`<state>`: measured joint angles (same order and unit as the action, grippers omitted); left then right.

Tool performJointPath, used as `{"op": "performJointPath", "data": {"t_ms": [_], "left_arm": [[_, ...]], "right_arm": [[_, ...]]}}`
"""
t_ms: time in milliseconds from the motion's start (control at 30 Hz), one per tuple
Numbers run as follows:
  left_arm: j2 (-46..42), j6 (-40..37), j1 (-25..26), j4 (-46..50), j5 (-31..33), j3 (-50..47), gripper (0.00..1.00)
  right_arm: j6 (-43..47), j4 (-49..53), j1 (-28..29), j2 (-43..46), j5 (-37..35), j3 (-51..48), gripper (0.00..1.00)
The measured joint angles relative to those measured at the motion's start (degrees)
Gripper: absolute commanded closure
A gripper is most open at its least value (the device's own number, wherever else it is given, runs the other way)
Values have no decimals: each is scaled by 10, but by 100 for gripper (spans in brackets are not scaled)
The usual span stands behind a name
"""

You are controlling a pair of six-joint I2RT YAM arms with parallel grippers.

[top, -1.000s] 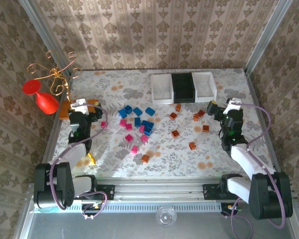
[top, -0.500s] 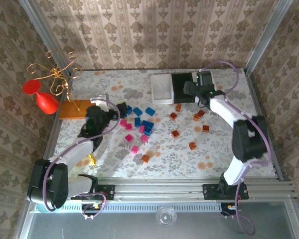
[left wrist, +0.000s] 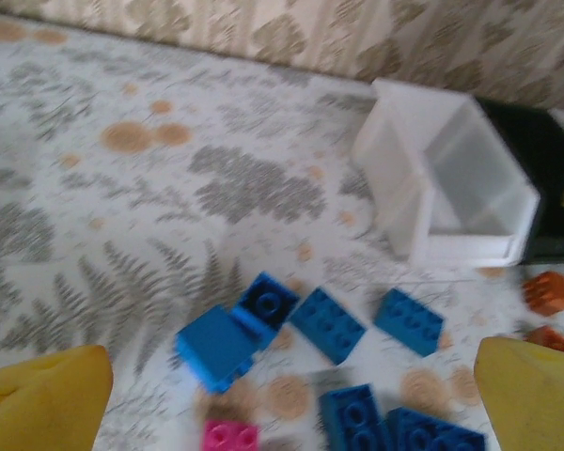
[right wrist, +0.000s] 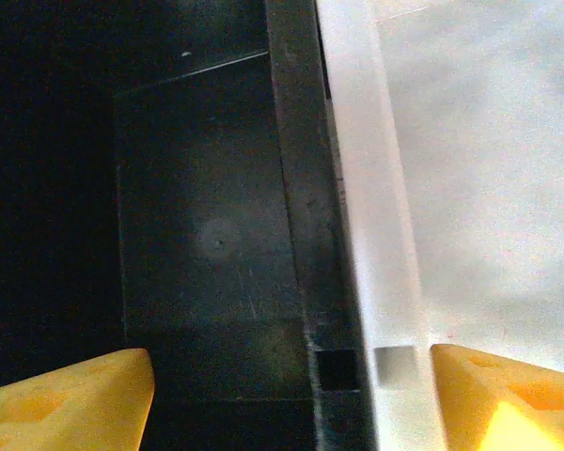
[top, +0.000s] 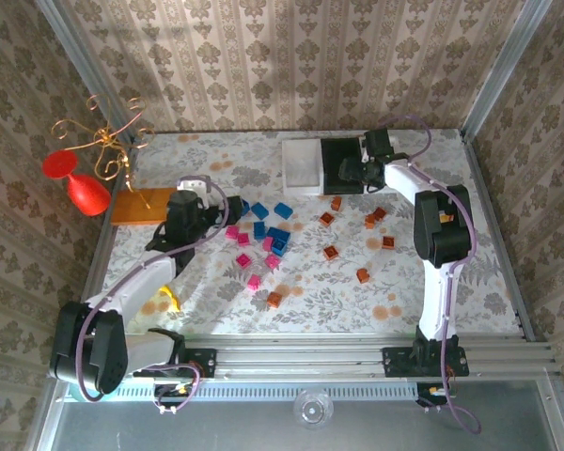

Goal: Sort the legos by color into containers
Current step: Move the container to the top-center of the table, then pick up the lego from the middle-left of the table.

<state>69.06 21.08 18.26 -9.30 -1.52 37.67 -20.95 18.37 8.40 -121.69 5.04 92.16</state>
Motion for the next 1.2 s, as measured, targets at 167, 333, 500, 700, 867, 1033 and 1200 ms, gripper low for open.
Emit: {"op": "performJointPath", "data": {"t_ms": [167, 333, 500, 700, 867, 1033, 1200], "left_arm": [[0, 9, -71, 77, 16, 0, 2], [25, 22, -109, 99, 19, 0, 3], [81, 32, -116, 111, 17, 3, 8], [134, 42, -119, 132, 11, 28, 18], [202, 42, -119, 141, 7, 77, 25], [248, 37, -119, 156, 7, 115, 32], [274, 28, -116, 172, 6, 130, 37]], "right_arm": [[2, -2, 24, 0, 60, 0, 23], [16, 0, 35, 1, 74, 0, 21], [43, 21, 29, 9, 47, 0, 18], [58, 11, 26, 71, 17, -46, 15], [56, 2, 26, 143, 12, -98, 14], [50, -17, 26, 177, 12, -132, 14], [44, -19, 26, 201, 13, -164, 14]]}}
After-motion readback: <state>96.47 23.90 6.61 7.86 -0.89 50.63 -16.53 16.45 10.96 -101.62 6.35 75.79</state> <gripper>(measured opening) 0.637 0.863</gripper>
